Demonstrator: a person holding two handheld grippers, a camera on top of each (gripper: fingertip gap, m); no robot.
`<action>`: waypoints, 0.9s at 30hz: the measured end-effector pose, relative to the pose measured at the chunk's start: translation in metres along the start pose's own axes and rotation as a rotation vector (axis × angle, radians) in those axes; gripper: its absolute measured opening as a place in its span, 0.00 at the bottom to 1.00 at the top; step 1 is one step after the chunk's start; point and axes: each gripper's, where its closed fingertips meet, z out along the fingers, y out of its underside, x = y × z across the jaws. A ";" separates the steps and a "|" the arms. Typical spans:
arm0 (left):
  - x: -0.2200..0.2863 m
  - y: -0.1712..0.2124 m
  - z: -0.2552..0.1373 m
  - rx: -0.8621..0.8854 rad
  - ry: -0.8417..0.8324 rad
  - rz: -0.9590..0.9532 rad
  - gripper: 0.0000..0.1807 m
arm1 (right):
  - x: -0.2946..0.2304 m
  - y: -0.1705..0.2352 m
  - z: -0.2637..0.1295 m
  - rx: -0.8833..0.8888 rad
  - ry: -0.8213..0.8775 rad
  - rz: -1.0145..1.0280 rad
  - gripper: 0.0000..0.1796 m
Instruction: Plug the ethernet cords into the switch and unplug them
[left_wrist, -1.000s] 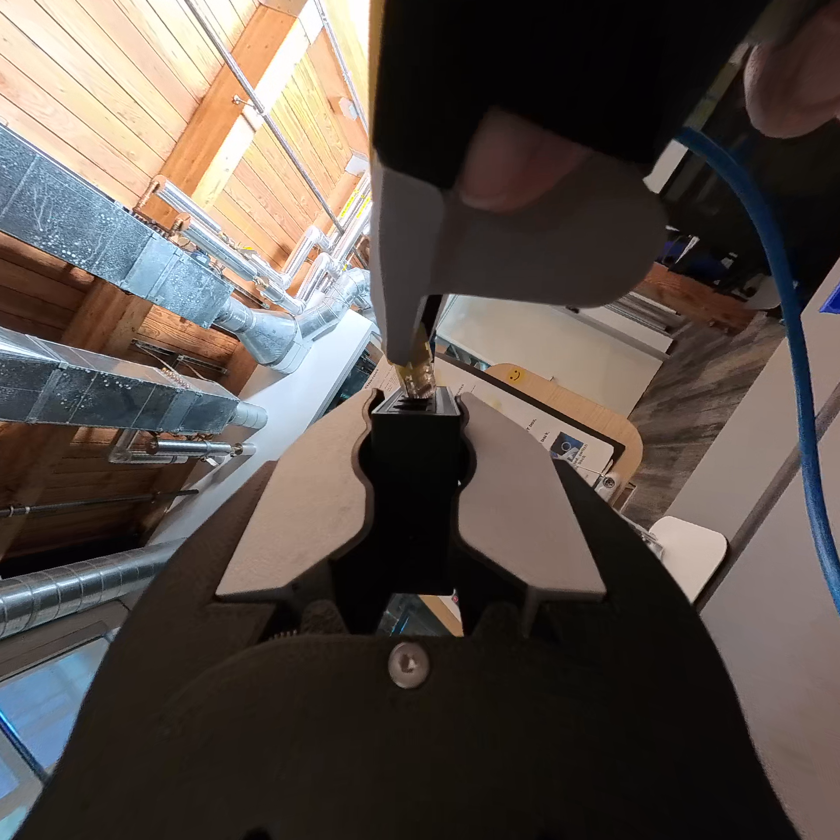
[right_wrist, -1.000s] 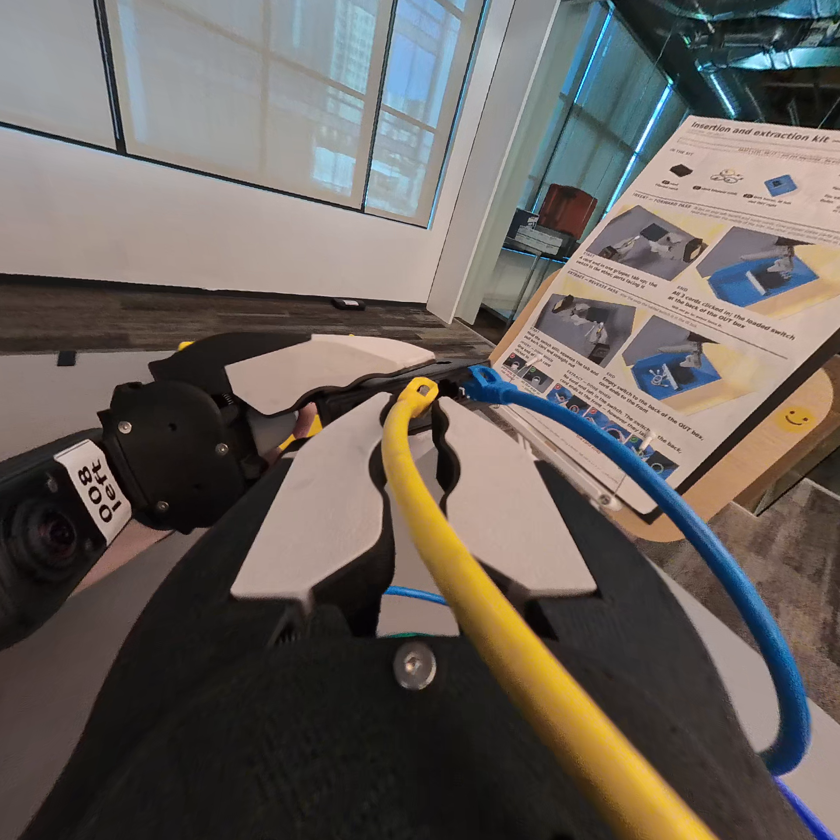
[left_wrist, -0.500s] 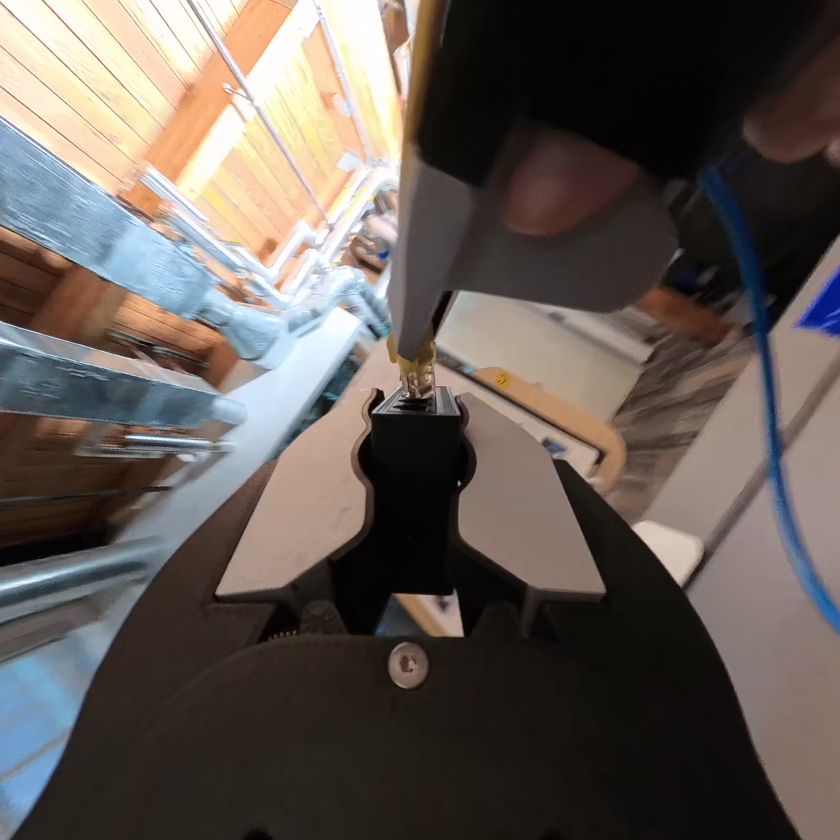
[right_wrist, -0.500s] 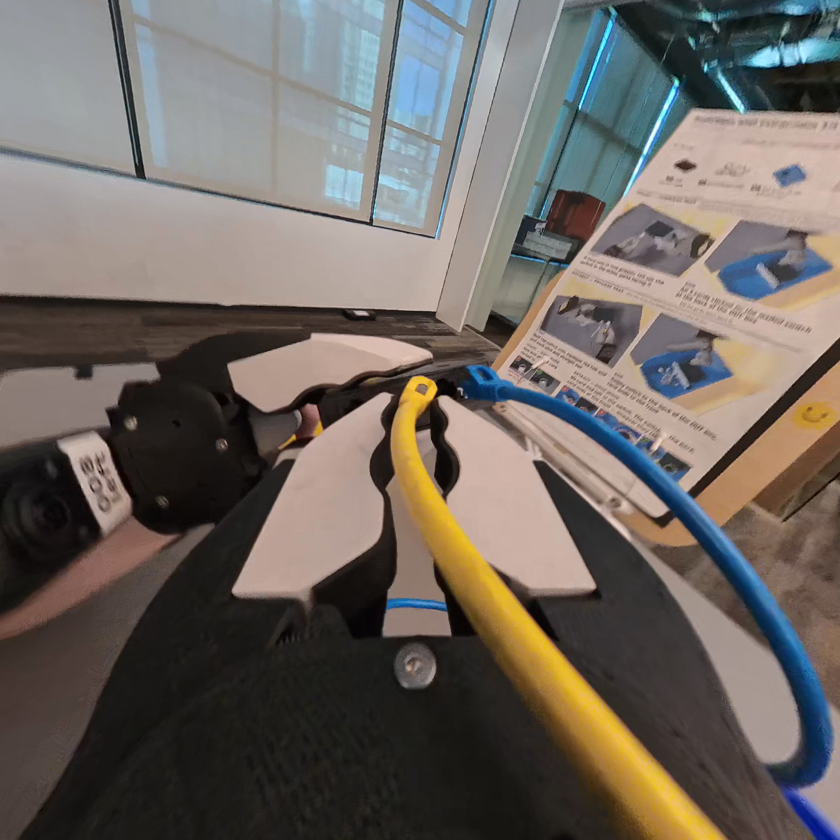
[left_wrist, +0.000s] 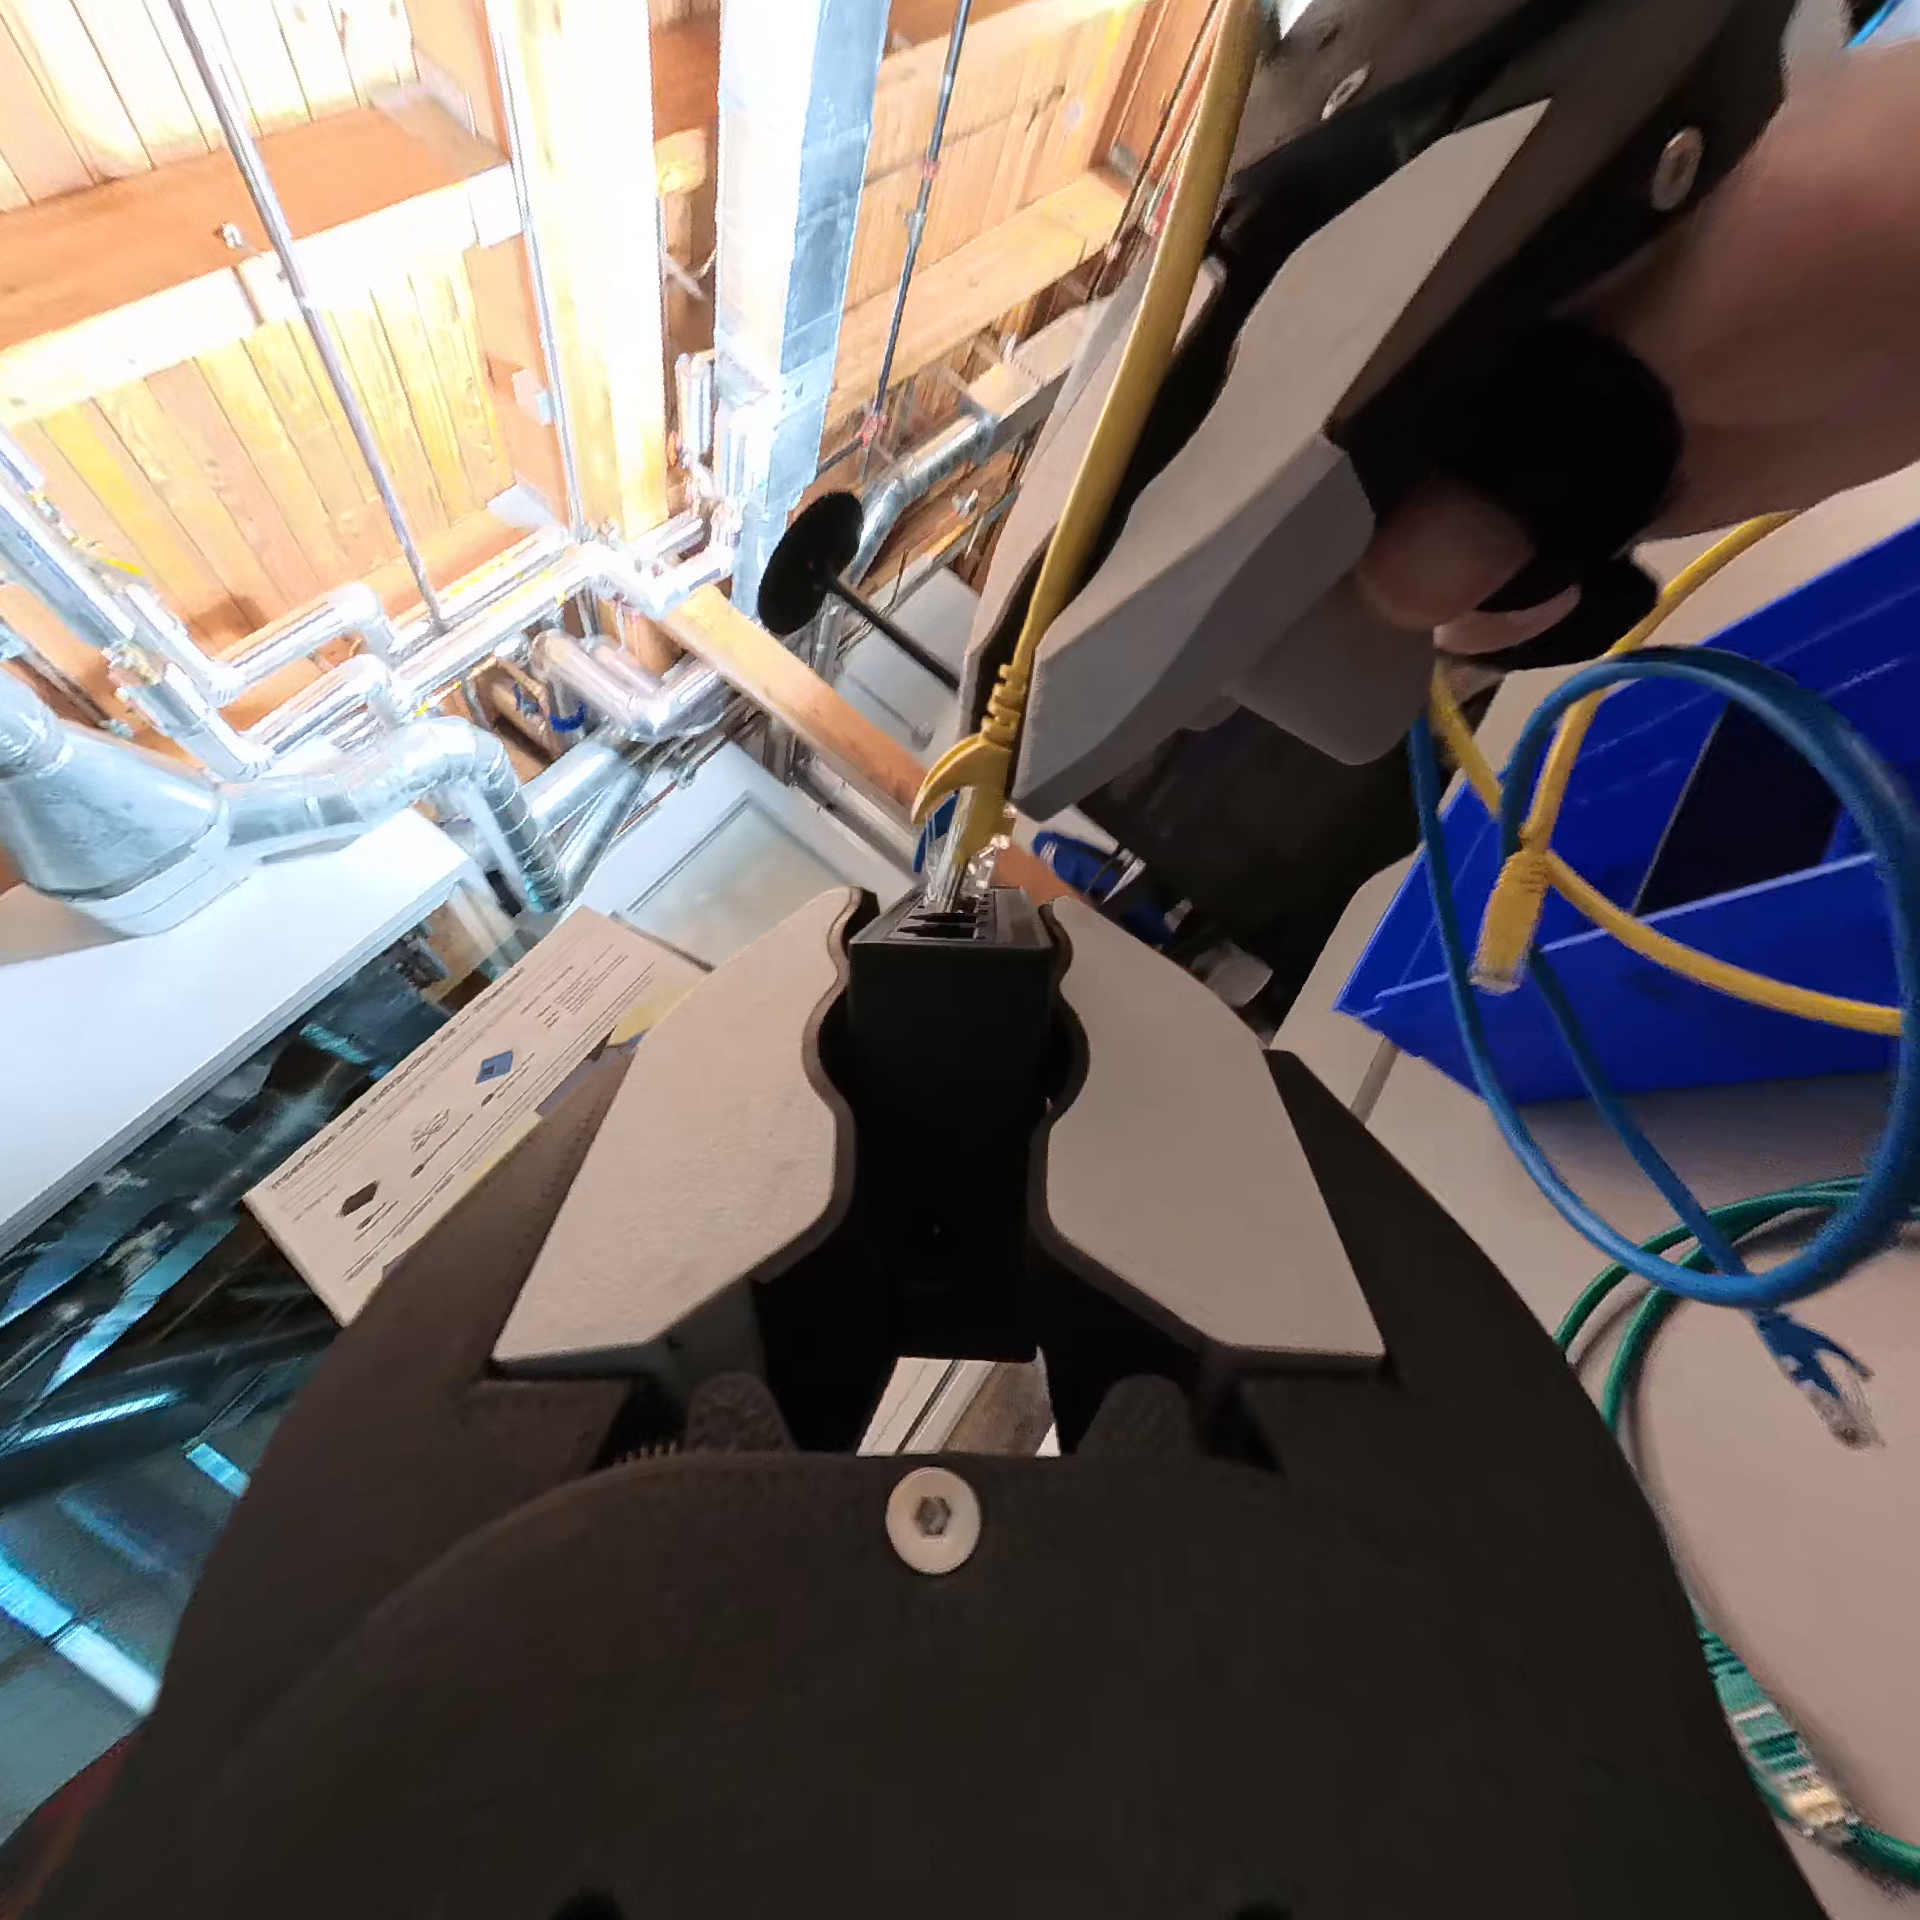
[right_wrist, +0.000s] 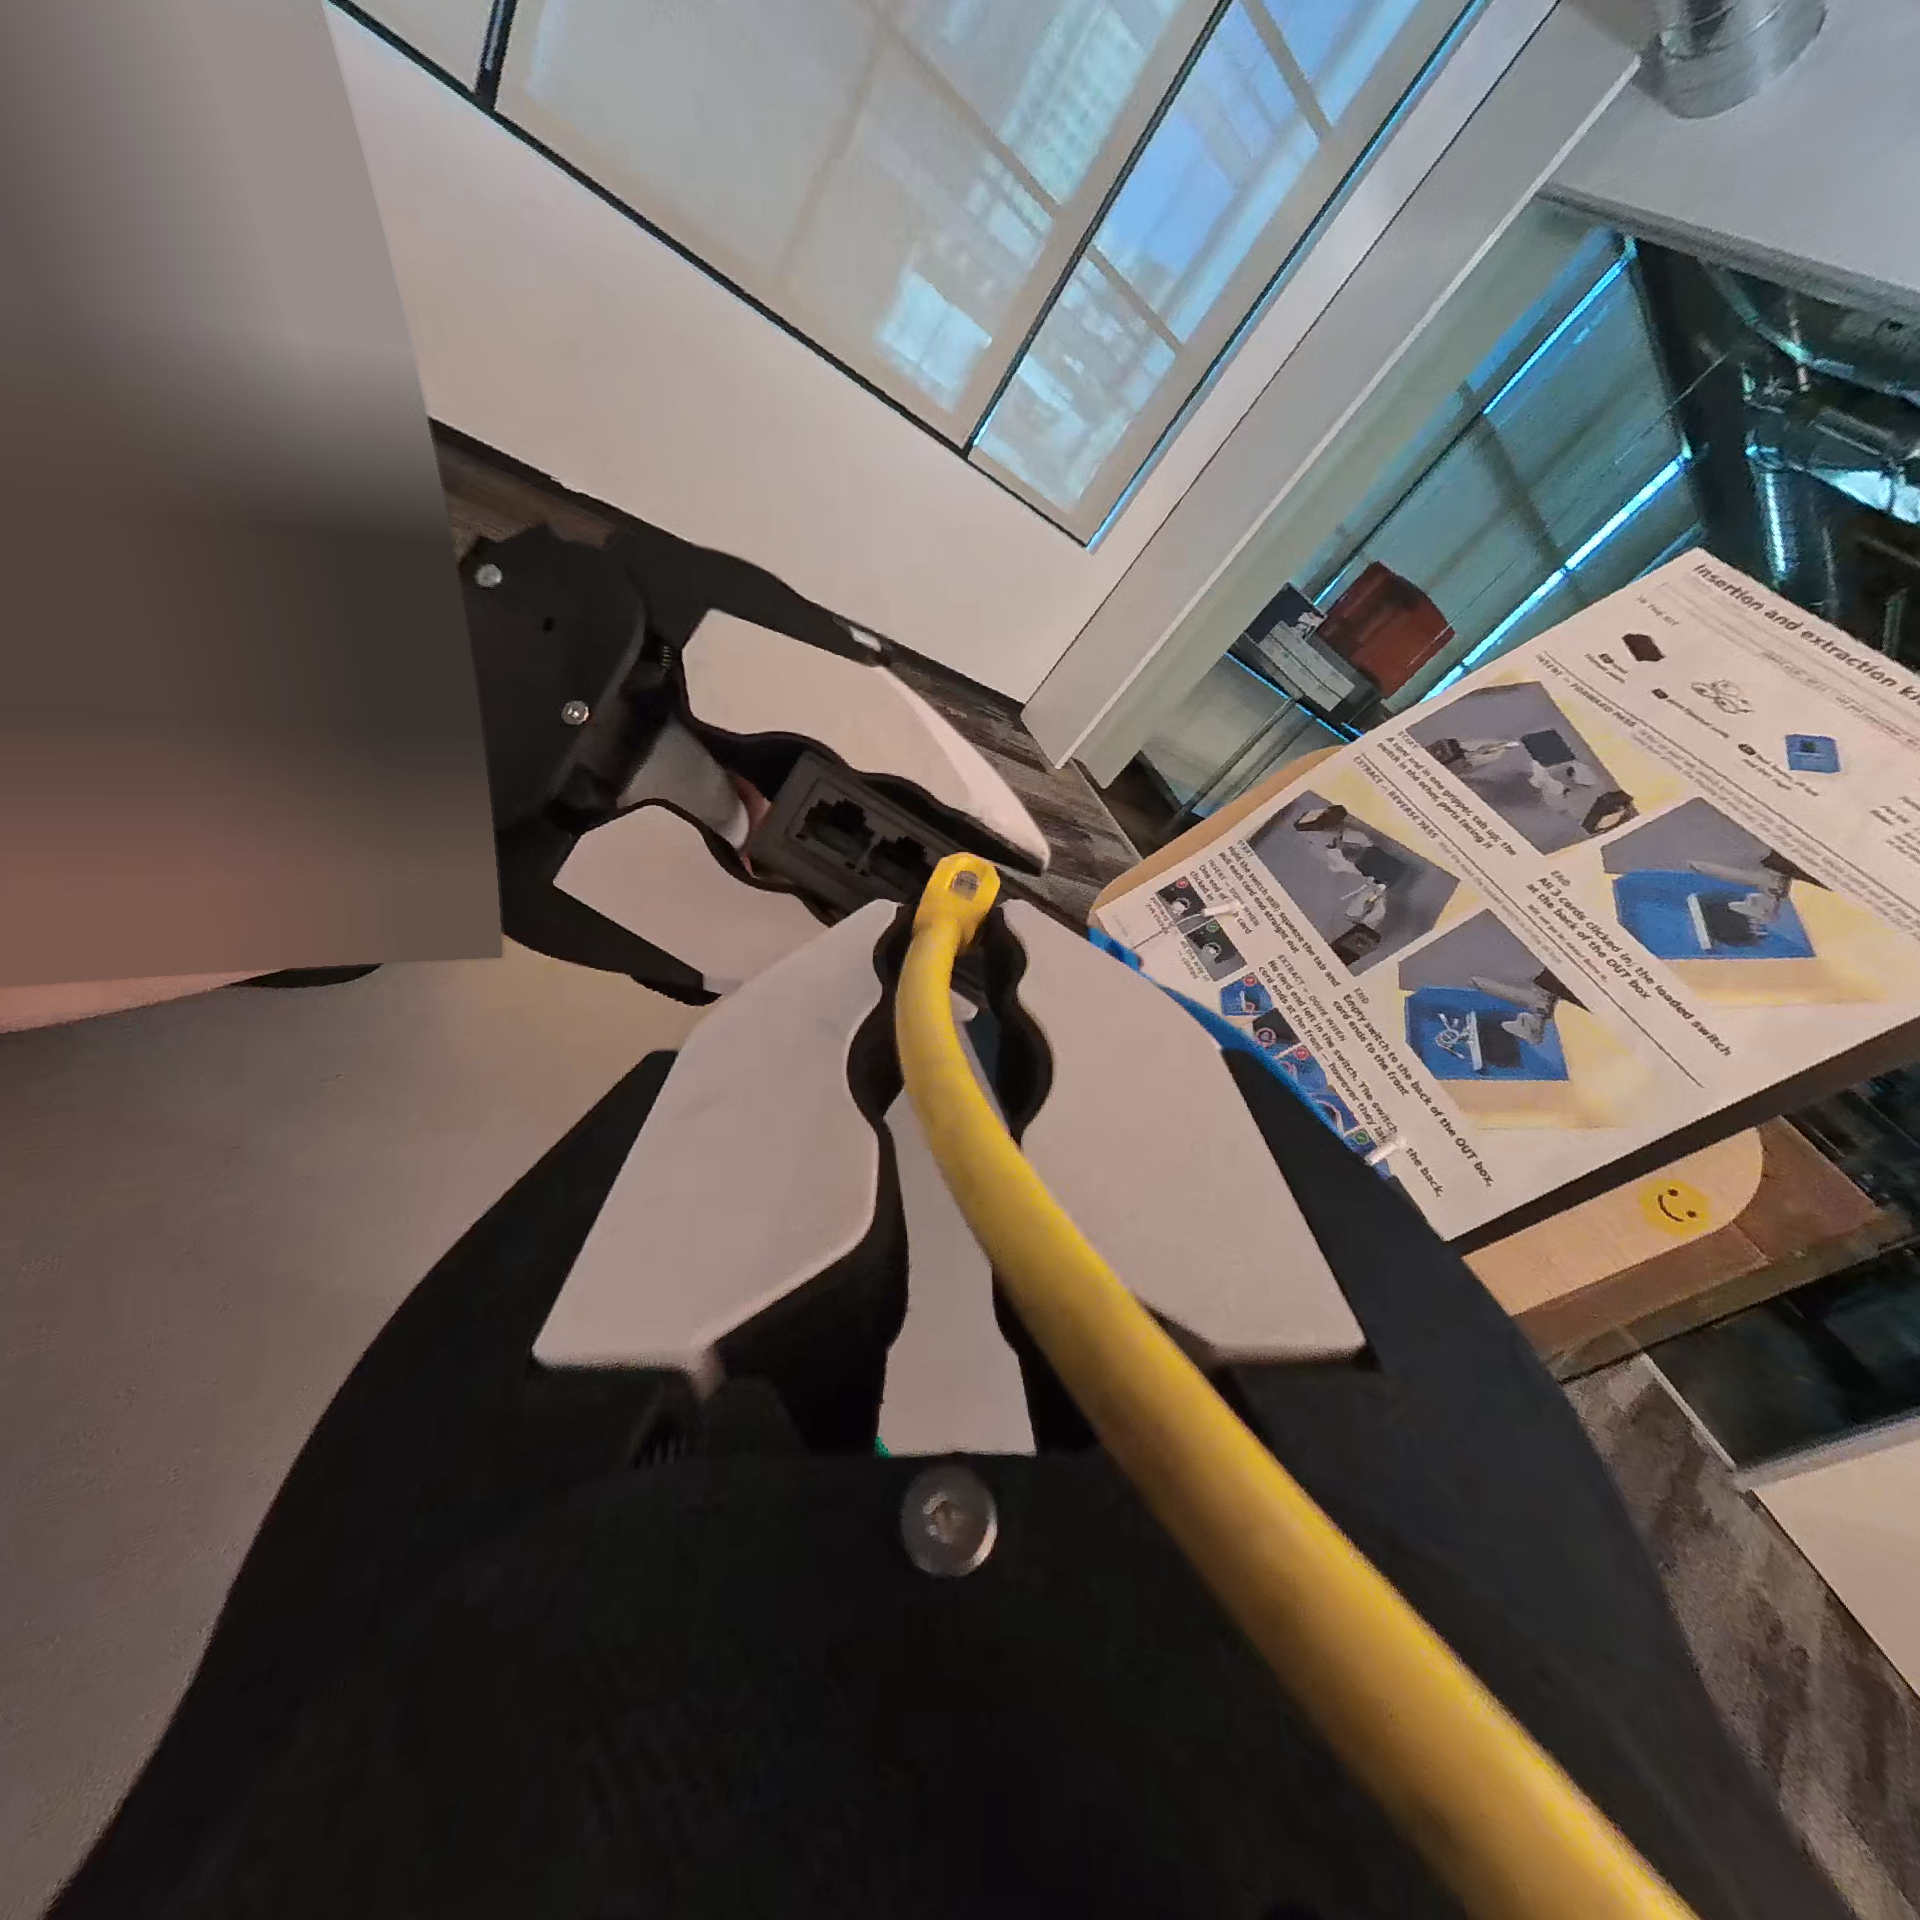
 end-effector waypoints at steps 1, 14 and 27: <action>0.001 -0.003 -0.001 0.013 0.014 -0.007 0.18 | -0.001 -0.001 -0.001 0.006 -0.013 0.006 0.08; 0.000 -0.016 -0.011 -0.058 -0.033 0.253 0.16 | -0.010 -0.007 -0.005 0.056 -0.148 0.233 0.08; 0.000 -0.020 -0.011 -0.058 -0.039 0.237 0.17 | -0.009 -0.008 -0.003 0.096 -0.188 0.349 0.08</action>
